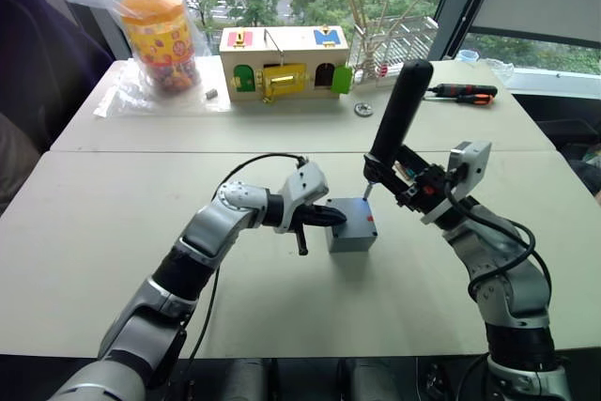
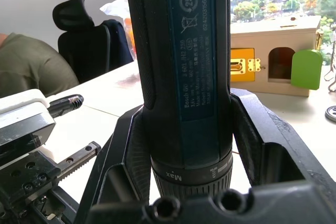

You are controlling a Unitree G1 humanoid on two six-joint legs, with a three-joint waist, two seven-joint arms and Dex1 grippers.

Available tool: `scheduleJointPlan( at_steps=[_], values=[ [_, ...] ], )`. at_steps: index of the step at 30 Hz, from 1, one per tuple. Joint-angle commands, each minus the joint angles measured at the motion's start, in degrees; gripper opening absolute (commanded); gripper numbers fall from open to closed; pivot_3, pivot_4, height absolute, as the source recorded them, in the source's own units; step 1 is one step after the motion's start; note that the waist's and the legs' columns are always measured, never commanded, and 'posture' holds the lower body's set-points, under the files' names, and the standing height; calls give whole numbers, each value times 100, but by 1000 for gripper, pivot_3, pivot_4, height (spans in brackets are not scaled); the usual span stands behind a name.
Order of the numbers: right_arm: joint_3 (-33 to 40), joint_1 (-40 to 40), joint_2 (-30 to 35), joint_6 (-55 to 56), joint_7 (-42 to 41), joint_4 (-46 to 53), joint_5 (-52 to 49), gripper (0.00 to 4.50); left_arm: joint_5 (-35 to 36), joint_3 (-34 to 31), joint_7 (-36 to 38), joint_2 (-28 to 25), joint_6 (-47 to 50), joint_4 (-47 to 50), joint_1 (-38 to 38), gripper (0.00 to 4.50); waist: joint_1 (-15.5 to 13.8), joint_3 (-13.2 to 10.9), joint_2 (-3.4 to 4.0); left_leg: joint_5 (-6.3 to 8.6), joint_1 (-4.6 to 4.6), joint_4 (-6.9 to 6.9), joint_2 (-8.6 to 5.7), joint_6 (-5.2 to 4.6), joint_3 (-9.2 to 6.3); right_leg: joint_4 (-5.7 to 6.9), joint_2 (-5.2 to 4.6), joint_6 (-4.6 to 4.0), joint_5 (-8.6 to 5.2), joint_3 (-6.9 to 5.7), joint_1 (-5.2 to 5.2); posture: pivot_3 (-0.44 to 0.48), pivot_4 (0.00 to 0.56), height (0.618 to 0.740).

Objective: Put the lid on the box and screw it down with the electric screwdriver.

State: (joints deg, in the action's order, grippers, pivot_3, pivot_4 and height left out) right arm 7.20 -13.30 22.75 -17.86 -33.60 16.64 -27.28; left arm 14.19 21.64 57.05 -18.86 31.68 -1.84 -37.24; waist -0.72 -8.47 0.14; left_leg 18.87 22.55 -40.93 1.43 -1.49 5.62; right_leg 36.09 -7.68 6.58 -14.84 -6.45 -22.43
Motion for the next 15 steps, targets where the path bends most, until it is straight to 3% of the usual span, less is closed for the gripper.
scheduleJointPlan(
  at_steps=[1, 7, 15],
  values=[
    [-74, 89, 120, -406, 18, -244, 15, 1786, -57, 38, 5, 48, -81, -46, 49, 0, -6, 0, 0, 0, 0, 0, 0, -1, 0, 0, -1, 0, 0, 0, 0, 0, 150, 708],
    [422, -525, 405, -1033, 174, 246, -683, 1786, -112, 29, 12, 57, -223, -197, 94, 0, -7, -4, 4, 2, 4, 0, -2, -4, 0, -1, -6, 0, 0, 0, -4, 0, 150, 708],
    [1671, -2238, 928, -2303, 857, 134, -2605, 1786, 212, -574, -250, 142, -78, 83, -19, 0, -1, -28, 35, 0, 91, -18, -3, -4, 4, 14, -7, -1, 3, 0, -94, 0, 150, 708]
  ],
)
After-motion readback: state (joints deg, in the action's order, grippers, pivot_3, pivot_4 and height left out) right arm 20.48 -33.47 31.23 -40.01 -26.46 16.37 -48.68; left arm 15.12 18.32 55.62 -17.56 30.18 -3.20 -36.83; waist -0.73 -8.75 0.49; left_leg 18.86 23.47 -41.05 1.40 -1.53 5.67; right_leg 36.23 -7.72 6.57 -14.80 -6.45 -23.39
